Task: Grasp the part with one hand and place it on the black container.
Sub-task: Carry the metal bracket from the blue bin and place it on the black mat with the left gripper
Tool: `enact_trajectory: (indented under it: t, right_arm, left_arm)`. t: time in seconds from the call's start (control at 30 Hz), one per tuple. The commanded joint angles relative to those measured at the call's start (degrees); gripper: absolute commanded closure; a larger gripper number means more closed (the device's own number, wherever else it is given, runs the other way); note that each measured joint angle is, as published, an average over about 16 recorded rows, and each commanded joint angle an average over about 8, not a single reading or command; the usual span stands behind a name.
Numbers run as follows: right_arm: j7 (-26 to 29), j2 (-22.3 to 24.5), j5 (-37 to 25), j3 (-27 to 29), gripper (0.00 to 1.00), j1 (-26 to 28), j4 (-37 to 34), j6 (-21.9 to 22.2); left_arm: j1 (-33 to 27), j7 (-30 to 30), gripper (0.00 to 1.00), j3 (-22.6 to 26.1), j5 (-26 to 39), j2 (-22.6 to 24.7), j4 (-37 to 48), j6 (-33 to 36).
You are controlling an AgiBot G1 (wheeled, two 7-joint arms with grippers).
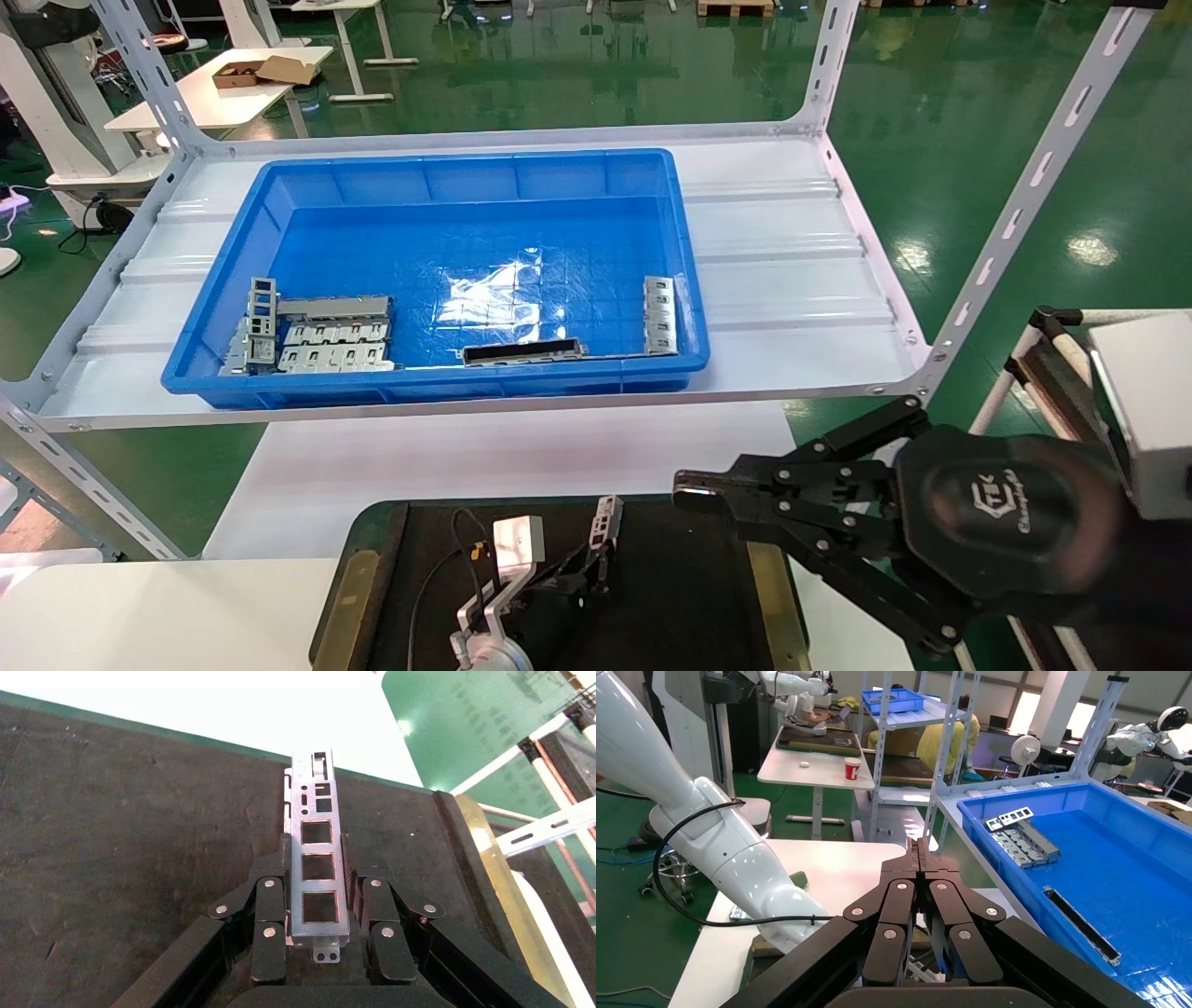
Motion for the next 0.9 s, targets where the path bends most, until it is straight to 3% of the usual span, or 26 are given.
enact_trajectory:
  t: [0.03,0.27,0.33,0.37,0.57,0.63,0.9]
  right_arm:
    - [0.0,0.0,0.0,0.0,1.00,0.0,0.0,0.0]
    - [0.0,0.0,0.0,0.0,1.00,0.0,0.0,0.0]
    - [0.0,0.0,0.0,0.0,0.95,0.0,0.0,0.0]
    - [0.0,0.0,0.0,0.0,0.89,0.0,0.0,0.0]
    - [0.0,0.0,0.0,0.0,0.16,0.0,0.0,0.0]
    - [0.0,0.0,0.0,0.0,0.00,0.0,0.0,0.0]
    - [0.0,0.0,0.0,0.0,0.00,0.0,0.0,0.0]
  left_arm:
    - [-0.2,0.4,1.00,0.9,-1.6,0.3,0.0,-1.1]
    - [-1.1,3.3,1.00,4.8,-8.6,0.3,-0.6,-4.8]
    - [-1.5,4.4,0.94,6.0,-11.0,0.3,-0.9,-5.9]
    - [-1.6,5.0,0.88,6.6,-12.2,0.3,-1.1,-6.4]
    - [-3.0,8.9,0.16,10.5,-20.2,0.2,-2.7,-9.8]
    - [-3.6,10.3,0.01,11.8,-22.9,0.1,-3.4,-10.8]
    - [-5.6,13.9,0.00,14.9,-30.0,-0.6,-6.5,-13.4]
